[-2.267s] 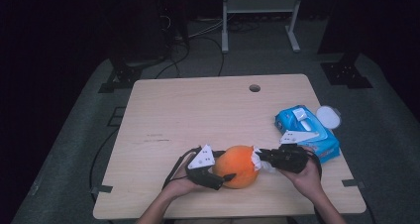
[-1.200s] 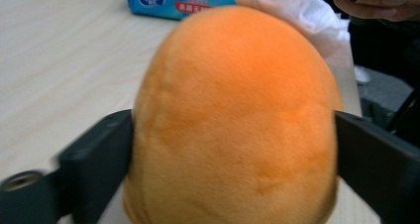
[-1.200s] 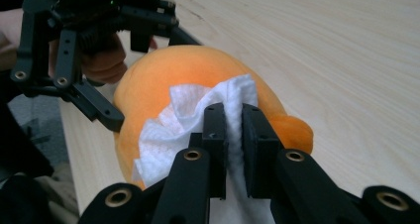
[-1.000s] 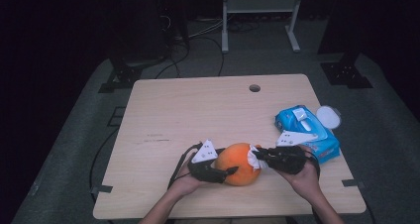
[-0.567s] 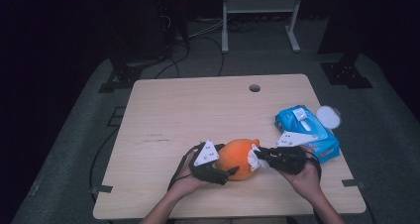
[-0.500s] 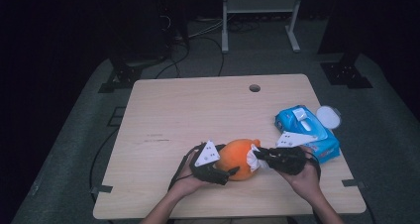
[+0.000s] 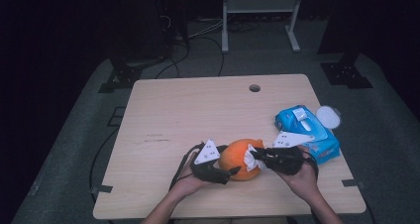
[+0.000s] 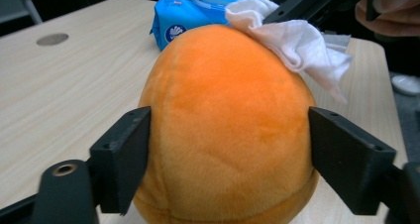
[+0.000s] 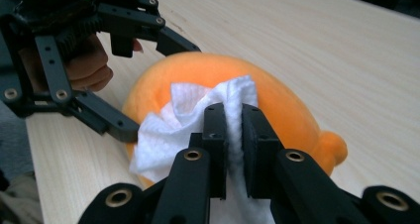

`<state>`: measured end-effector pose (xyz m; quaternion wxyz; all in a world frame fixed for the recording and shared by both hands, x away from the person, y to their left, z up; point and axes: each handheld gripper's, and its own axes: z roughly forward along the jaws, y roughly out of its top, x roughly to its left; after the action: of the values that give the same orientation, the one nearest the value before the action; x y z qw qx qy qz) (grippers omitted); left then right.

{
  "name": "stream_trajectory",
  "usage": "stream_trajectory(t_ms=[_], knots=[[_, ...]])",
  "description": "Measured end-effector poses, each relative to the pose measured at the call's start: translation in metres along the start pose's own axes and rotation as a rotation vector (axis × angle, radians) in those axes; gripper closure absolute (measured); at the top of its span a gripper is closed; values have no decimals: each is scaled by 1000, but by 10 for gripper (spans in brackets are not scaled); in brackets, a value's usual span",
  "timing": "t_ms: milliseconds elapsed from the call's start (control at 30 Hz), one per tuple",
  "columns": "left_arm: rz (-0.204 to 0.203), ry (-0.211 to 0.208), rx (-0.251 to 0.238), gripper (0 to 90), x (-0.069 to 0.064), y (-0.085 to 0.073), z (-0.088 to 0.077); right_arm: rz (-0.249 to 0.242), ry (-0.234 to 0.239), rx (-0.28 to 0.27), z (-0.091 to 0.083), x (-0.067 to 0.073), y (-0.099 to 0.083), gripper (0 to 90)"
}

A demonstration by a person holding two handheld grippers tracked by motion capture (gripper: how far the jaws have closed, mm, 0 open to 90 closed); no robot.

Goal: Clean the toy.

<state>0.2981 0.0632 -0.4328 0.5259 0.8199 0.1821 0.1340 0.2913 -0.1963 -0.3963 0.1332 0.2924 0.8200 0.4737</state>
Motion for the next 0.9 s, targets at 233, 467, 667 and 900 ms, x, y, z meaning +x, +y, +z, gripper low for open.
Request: stream_trajectory(t_ms=[233,467,667,900], knots=[[21,-1,-4,151,-1,0,-3,-66,3,-4,0,11,9,810],[-14,-3,-2,201,1,-5,2,-35,-5,-5,-3,1,5,809],[82,-2,0,246,-16,4,5,-97,50,-22,4,30,17,809],[130,-8,1,252,-18,0,4,-105,53,-17,5,28,18,810]])
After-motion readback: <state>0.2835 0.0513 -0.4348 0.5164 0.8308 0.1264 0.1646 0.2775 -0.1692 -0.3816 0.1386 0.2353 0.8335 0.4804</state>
